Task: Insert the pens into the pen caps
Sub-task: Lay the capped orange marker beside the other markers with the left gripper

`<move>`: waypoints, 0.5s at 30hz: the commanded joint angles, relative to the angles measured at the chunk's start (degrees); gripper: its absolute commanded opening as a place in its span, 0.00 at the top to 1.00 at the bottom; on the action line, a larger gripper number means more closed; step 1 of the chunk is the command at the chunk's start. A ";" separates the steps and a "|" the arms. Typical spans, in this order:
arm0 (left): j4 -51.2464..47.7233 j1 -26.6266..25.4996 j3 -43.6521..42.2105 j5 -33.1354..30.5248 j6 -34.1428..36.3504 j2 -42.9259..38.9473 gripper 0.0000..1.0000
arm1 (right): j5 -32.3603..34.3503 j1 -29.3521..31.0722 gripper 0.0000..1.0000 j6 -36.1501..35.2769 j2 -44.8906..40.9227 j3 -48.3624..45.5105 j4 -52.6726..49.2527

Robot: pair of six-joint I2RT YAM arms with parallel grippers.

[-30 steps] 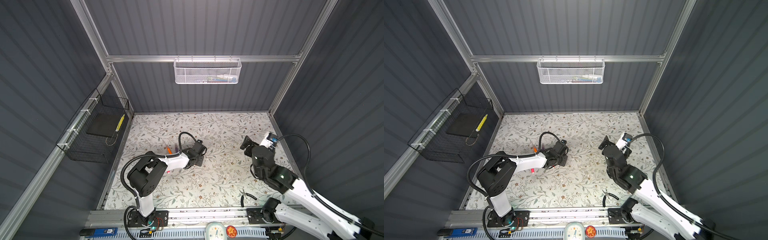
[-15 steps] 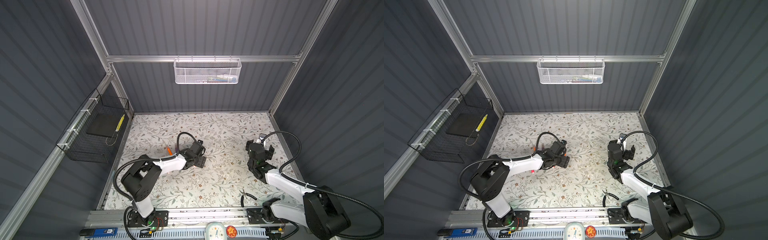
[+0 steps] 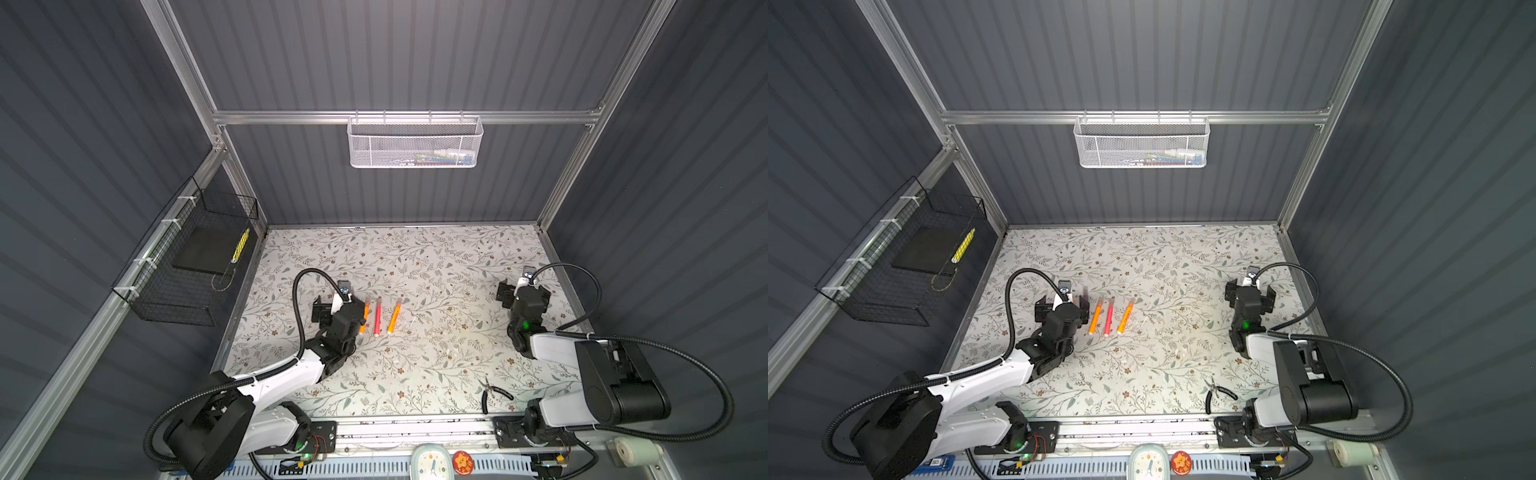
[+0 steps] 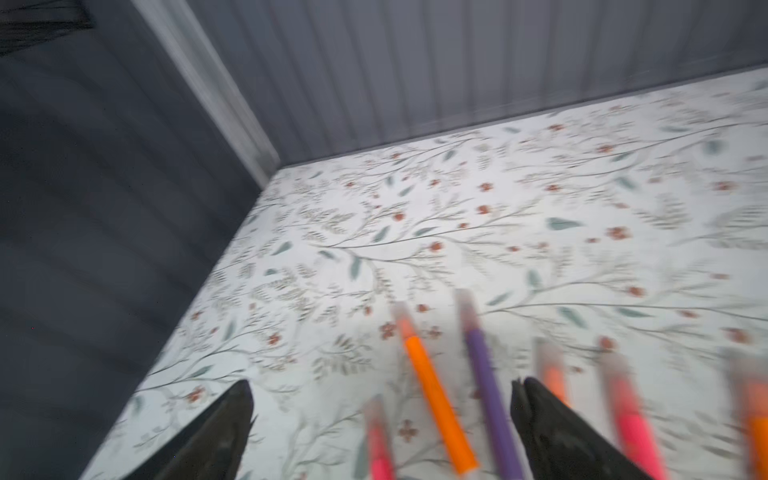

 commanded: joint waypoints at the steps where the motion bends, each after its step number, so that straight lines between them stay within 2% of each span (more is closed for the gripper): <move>1: 8.25 5.46 -2.58 -4.51 1.93 0.57 0.00 | -13.61 -3.99 0.01 4.27 2.34 -4.45 10.20; 2: 11.27 7.06 -4.36 -3.23 2.05 1.43 0.00 | -12.55 -3.37 0.01 3.81 2.32 -5.16 12.21; 4: 17.84 9.88 -6.48 -1.79 2.85 4.26 0.01 | -11.30 -2.83 0.01 4.08 0.70 -3.24 5.25; 6: 20.95 12.70 -6.17 0.77 3.90 7.97 0.01 | -10.48 -2.53 0.01 3.58 2.28 -4.32 10.34; 9: 27.76 16.88 -5.35 4.76 4.96 14.73 0.01 | -9.44 -2.01 0.01 3.46 1.59 -4.03 8.59; 12: 36.00 18.62 -6.39 6.67 7.67 18.28 0.01 | -9.47 -2.02 0.01 3.38 1.87 -4.17 9.35; 13: 39.86 19.58 -7.37 9.48 7.64 19.68 0.01 | -9.54 -2.07 0.01 3.38 1.70 -4.16 9.02; 14: 44.22 22.22 -8.32 16.19 6.21 22.22 0.01 | -9.52 -2.00 0.01 3.38 1.87 -4.16 9.35; 15: 46.66 24.15 -8.01 20.27 5.93 25.23 0.01 | -9.49 -2.00 0.01 3.38 1.94 -4.11 9.57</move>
